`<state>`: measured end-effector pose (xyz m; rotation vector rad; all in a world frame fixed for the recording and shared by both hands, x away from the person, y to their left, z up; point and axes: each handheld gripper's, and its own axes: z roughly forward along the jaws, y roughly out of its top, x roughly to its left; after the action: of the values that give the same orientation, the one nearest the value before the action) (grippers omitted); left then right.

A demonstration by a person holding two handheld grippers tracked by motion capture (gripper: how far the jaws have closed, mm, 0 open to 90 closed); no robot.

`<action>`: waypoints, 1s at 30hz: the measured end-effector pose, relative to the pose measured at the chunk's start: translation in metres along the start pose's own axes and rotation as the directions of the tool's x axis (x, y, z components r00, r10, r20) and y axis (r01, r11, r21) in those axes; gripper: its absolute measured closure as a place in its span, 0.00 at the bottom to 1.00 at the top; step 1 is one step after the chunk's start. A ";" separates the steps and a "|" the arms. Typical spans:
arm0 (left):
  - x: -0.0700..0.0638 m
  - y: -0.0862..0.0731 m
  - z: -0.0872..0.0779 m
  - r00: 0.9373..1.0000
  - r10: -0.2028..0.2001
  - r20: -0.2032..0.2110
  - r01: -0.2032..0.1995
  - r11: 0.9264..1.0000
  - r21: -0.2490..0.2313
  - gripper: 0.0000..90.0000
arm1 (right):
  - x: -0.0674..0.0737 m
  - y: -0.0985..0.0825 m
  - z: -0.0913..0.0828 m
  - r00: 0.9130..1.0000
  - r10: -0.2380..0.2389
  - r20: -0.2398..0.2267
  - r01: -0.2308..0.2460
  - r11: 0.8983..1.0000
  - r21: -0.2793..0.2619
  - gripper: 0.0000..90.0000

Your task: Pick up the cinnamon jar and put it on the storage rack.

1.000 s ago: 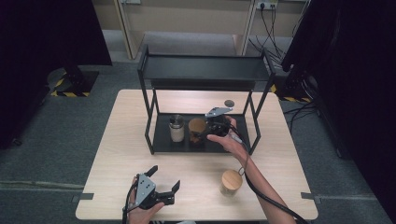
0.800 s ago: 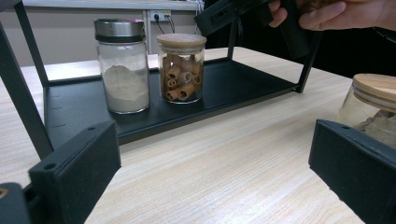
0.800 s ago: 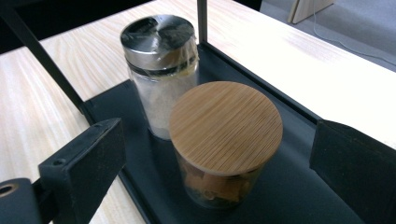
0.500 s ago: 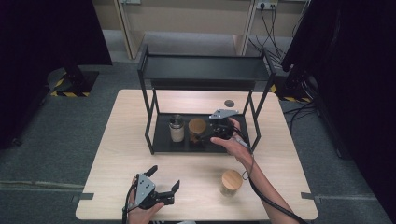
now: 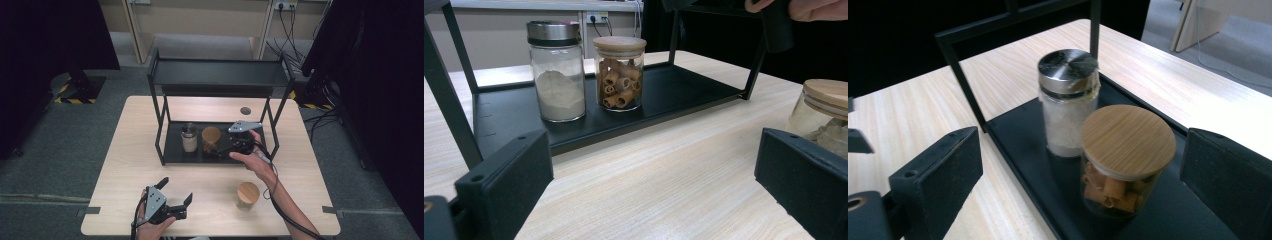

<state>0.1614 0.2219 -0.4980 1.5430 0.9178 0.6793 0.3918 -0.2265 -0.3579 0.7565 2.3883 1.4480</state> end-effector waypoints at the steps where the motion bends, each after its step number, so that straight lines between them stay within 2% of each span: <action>1: 0.000 0.000 0.000 1.000 0.000 0.000 0.000 1.000 0.000 0.01 | 0.001 -0.001 -0.002 1.000 -0.002 -0.003 0.002 1.000 -0.005 0.04; 10: 0.000 0.000 -0.001 1.000 -0.001 -0.004 0.001 1.000 -0.003 0.01 | 0.012 -0.011 -0.018 0.999 -0.031 -0.016 0.030 0.998 -0.051 0.04; 18: 0.000 0.000 0.000 1.000 0.000 -0.004 0.000 1.000 0.001 0.01 | 0.011 -0.027 -0.036 1.000 -0.013 -0.023 0.011 0.996 -0.085 0.04; 30: 0.000 0.000 0.000 1.000 -0.003 -0.005 0.003 1.000 0.000 0.01 | 0.017 -0.043 -0.050 0.999 -0.015 -0.032 0.012 0.995 -0.103 0.04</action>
<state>0.1613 0.2217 -0.4983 1.5399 0.9235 0.6818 0.3423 -0.2704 -0.3709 0.6953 2.3172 1.5758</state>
